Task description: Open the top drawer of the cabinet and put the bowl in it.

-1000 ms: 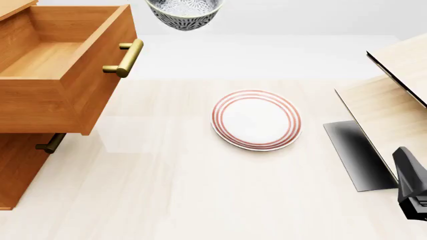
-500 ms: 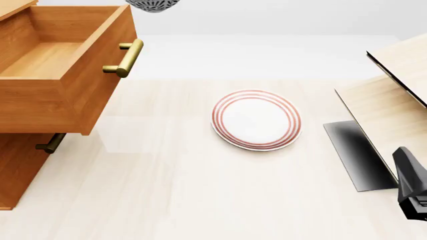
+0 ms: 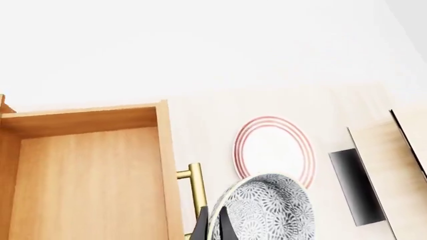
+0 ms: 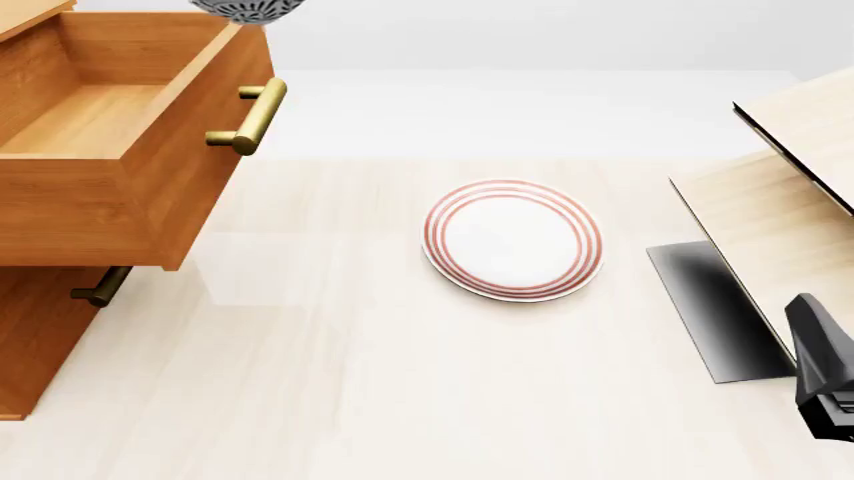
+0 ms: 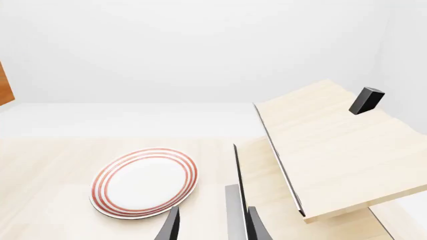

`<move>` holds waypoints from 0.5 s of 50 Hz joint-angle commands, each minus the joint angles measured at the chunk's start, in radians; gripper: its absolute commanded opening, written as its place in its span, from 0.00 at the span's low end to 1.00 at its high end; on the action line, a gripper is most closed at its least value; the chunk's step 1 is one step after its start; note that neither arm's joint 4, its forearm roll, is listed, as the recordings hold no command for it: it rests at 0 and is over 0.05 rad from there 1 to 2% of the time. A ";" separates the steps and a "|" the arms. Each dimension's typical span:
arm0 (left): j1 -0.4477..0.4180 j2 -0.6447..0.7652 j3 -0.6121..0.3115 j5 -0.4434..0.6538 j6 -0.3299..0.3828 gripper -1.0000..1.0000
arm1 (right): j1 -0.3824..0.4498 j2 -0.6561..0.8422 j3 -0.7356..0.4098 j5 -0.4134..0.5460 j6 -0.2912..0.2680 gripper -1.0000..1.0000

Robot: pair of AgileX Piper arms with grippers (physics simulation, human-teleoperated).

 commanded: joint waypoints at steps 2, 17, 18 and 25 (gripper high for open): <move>0.040 -0.052 0.051 -0.017 -0.019 0.00 | 0.000 -0.001 0.001 0.000 0.000 1.00; 0.089 -0.112 0.169 -0.077 -0.064 0.00 | 0.000 -0.001 0.001 0.000 0.000 1.00; 0.093 -0.118 0.179 -0.083 -0.074 0.00 | 0.000 -0.001 0.001 0.000 0.000 1.00; 0.121 -0.144 0.224 -0.110 -0.097 0.00 | 0.000 -0.001 0.001 0.000 0.000 1.00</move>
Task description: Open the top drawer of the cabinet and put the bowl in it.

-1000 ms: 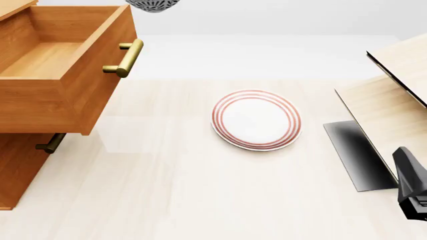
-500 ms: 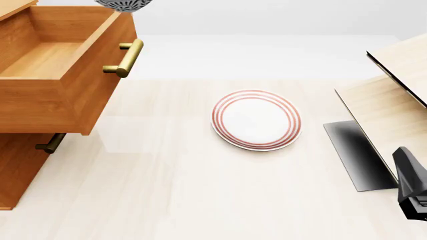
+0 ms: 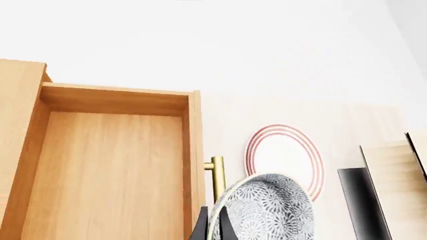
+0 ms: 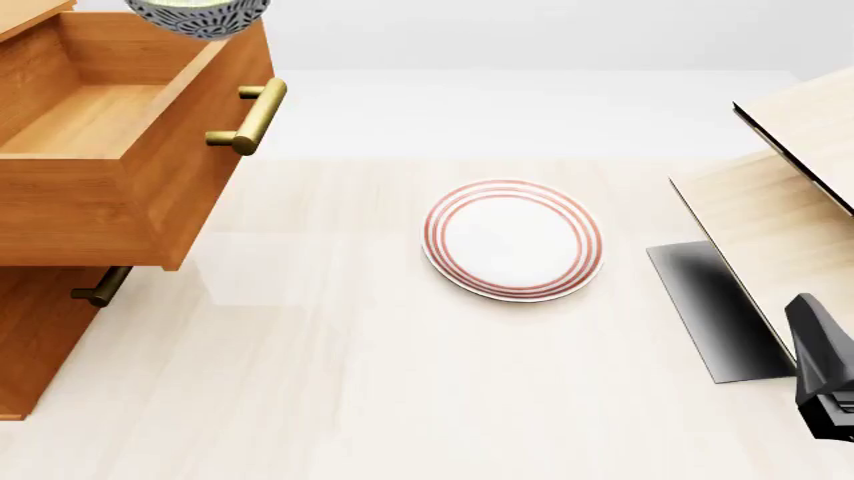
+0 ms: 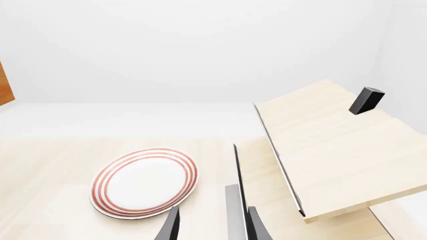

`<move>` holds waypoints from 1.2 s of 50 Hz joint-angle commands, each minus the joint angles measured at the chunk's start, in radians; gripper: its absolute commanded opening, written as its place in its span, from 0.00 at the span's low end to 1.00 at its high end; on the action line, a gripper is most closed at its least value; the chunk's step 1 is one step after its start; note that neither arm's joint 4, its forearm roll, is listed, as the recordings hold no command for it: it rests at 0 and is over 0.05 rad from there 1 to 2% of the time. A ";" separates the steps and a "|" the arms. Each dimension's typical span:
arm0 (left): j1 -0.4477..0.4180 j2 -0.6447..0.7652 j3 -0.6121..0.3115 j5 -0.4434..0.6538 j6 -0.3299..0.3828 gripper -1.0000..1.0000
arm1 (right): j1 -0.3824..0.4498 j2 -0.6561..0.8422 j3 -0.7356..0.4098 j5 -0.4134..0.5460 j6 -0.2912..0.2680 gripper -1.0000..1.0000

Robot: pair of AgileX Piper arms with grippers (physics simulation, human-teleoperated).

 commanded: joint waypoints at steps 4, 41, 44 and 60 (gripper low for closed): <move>0.044 -0.055 0.085 -0.051 -0.040 0.00 | 0.000 -0.002 0.001 0.000 0.000 1.00; 0.171 -0.170 0.198 -0.100 -0.115 0.00 | 0.000 -0.001 0.001 0.000 0.000 1.00; 0.179 -0.174 0.204 -0.104 -0.119 0.00 | 0.000 -0.001 0.001 0.000 0.000 1.00; 0.233 -0.203 0.276 -0.145 -0.143 0.00 | 0.000 -0.001 0.001 0.000 0.000 1.00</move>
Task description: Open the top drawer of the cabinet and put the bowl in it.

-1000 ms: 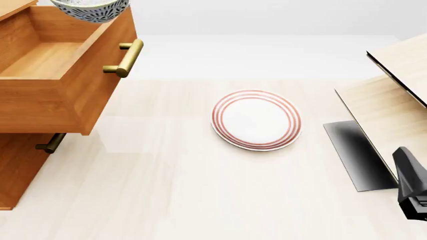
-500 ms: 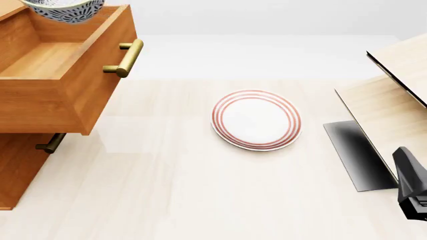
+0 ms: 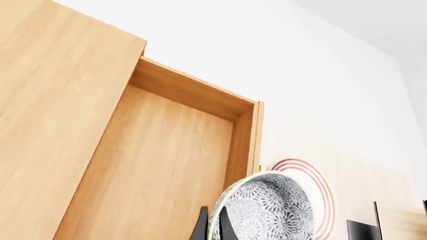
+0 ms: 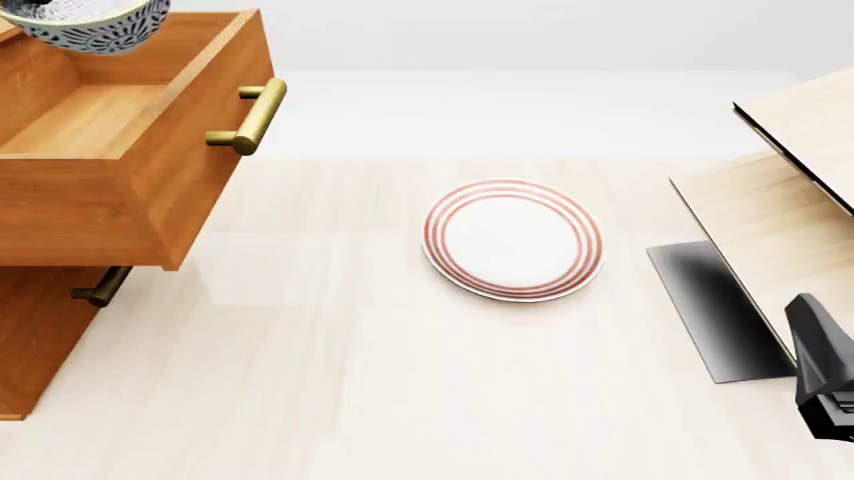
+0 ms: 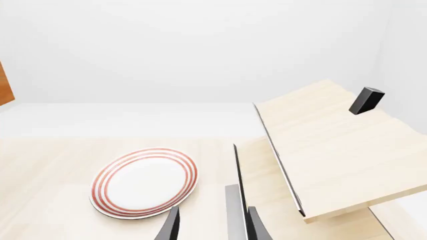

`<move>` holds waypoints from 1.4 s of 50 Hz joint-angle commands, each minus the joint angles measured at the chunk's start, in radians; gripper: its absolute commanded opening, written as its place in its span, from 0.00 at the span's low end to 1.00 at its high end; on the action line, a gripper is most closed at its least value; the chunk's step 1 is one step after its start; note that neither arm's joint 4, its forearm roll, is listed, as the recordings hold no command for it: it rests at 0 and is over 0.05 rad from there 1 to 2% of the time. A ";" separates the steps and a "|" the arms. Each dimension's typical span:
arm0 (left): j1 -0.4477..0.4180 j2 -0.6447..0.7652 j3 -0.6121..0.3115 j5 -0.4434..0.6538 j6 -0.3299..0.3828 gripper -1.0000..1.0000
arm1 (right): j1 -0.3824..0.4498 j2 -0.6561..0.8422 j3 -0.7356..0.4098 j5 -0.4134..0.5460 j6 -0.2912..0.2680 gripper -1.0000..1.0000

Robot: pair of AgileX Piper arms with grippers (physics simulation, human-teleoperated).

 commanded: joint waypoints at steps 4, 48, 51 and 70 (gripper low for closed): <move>0.047 -0.024 0.054 -0.038 -0.012 0.00 | 0.000 -0.001 0.001 0.000 0.000 1.00; 0.140 0.004 0.139 -0.140 -0.045 0.00 | 0.000 -0.001 0.001 0.000 0.000 1.00; 0.142 0.016 0.144 -0.154 -0.048 0.00 | 0.000 -0.001 0.001 0.000 0.000 1.00; 0.153 0.077 0.168 -0.216 -0.048 0.00 | 0.000 -0.002 0.001 0.000 0.000 1.00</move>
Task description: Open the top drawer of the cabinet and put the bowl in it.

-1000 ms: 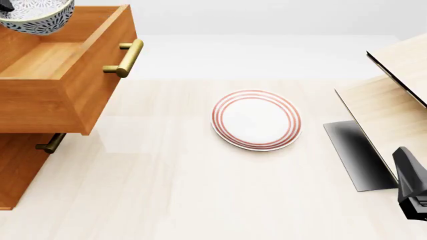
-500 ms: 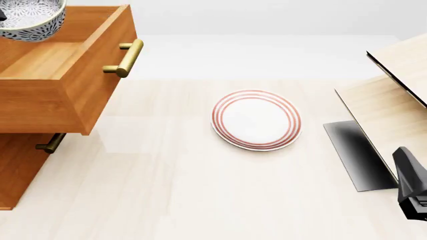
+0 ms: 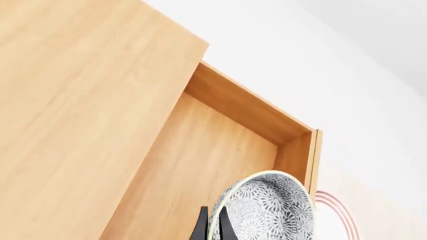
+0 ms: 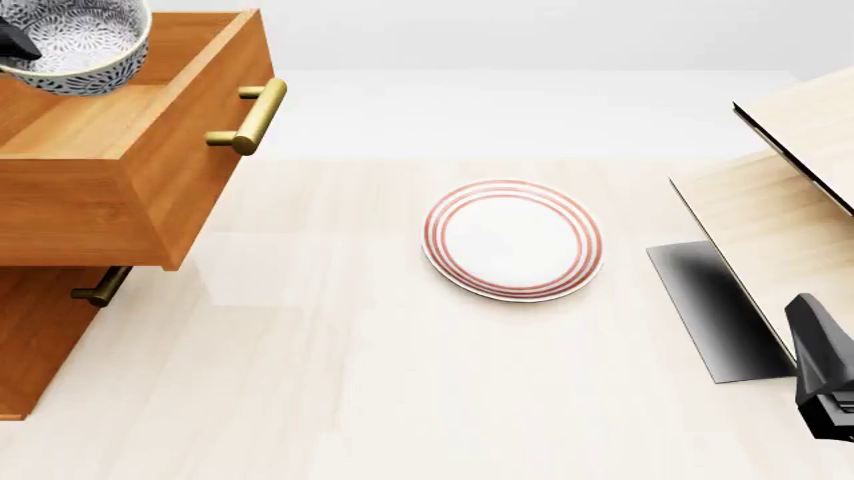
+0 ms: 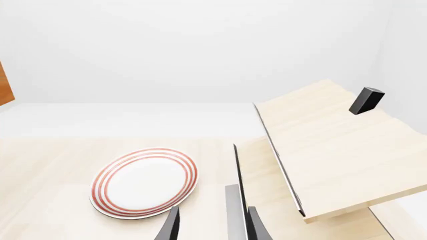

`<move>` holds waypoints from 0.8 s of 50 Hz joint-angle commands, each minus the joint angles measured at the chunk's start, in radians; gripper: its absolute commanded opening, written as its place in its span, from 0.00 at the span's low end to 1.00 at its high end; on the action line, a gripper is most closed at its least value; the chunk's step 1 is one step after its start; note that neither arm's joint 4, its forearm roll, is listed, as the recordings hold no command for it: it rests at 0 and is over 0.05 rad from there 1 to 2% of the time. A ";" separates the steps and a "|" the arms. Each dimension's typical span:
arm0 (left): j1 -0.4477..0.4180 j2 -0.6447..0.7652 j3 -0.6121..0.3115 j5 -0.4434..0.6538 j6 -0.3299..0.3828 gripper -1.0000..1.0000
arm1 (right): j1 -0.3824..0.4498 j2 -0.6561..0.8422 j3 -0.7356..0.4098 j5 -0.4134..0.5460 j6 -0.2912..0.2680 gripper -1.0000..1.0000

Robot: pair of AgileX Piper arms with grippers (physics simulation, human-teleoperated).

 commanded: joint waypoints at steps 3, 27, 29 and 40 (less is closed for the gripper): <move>0.009 0.037 0.015 -0.046 0.001 0.00 | 0.000 -0.001 0.001 0.000 0.000 1.00; 0.022 0.086 0.035 -0.097 -0.016 0.00 | 0.000 -0.001 0.001 0.000 0.000 1.00; 0.026 0.091 0.036 -0.101 -0.021 0.00 | 0.000 -0.001 0.001 0.000 0.000 1.00; 0.028 0.102 0.031 -0.116 -0.049 0.00 | 0.000 -0.001 0.001 0.000 0.000 1.00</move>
